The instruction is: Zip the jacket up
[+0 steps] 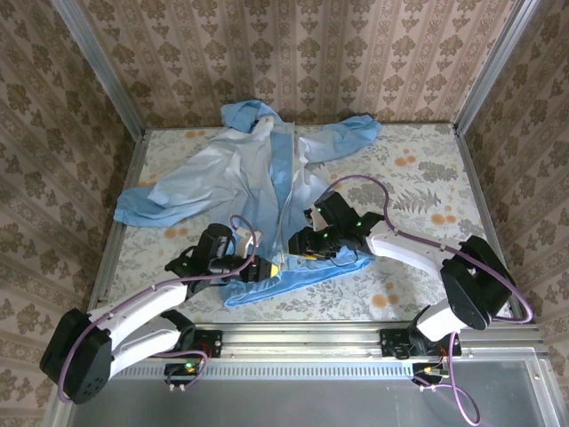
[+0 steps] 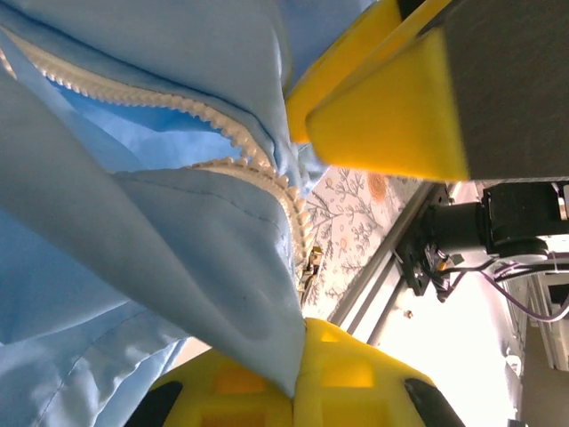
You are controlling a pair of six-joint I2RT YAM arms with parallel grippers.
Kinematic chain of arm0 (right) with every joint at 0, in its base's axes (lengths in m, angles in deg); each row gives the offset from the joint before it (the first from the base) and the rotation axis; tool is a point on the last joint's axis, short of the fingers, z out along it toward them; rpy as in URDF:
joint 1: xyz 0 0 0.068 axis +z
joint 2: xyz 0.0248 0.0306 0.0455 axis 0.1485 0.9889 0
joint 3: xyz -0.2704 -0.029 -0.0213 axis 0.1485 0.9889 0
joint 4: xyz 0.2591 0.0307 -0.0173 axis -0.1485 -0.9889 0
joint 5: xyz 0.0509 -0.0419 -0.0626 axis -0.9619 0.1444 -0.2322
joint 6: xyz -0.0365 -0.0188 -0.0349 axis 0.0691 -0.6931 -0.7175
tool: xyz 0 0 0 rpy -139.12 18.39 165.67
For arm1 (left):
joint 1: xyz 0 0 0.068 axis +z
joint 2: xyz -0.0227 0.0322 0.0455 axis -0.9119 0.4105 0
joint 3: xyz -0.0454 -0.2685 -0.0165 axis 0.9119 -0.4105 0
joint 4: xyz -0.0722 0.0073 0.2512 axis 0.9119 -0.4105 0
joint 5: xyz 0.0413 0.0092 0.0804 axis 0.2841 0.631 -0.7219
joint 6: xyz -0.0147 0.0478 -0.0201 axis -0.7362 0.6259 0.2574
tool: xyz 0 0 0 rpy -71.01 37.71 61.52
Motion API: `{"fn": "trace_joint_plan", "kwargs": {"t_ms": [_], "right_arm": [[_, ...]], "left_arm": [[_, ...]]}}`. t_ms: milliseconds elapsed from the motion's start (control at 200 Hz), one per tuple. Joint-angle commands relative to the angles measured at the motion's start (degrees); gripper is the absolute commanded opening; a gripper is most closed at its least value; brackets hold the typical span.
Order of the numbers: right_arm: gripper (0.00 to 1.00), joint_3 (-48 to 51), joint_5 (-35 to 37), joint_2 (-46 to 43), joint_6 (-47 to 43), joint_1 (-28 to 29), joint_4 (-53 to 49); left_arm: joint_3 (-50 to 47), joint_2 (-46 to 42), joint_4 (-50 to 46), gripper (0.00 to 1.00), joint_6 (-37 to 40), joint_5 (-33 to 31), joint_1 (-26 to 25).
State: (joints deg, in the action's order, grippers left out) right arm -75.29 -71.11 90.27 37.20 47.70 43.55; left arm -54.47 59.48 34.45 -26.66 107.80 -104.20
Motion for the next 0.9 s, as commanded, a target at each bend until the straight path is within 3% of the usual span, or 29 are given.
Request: {"fn": "trace_joint_plan", "kwargs": {"t_ms": [0,170,310,410,505,725,895], "right_arm": [[0.49,-2.31,1.90,-3.49,-4.63,-0.18,-4.42],[0.56,-1.07,2.65,-7.88,-8.28,-0.14,-2.62],[0.55,0.52,6.35,-12.27,-13.25,1.34,-2.16],[0.44,1.18,13.72,-15.31,-19.97,5.02,-4.18],[0.39,1.53,19.83,-16.86,-25.45,9.49,-5.57],[0.45,0.91,30.23,-15.10,-33.95,19.97,-5.67],[0.50,-1.29,31.97,-10.07,-36.66,24.05,-5.50]], "left_arm": [[2.84,-1.73,-7.61,0.00,2.77,3.59,0.54],[5.01,-2.98,-14.30,0.00,4.09,4.42,0.83],[6.65,-3.03,-17.97,0.00,4.71,5.19,1.08],[8.39,-3.01,-20.95,0.00,5.43,5.13,1.33],[10.14,-2.88,-23.21,0.00,5.97,5.19,1.43],[13.37,-1.61,-26.52,0.00,7.17,5.19,1.69],[14.41,-0.96,-26.90,0.00,7.24,5.19,1.79]]}}
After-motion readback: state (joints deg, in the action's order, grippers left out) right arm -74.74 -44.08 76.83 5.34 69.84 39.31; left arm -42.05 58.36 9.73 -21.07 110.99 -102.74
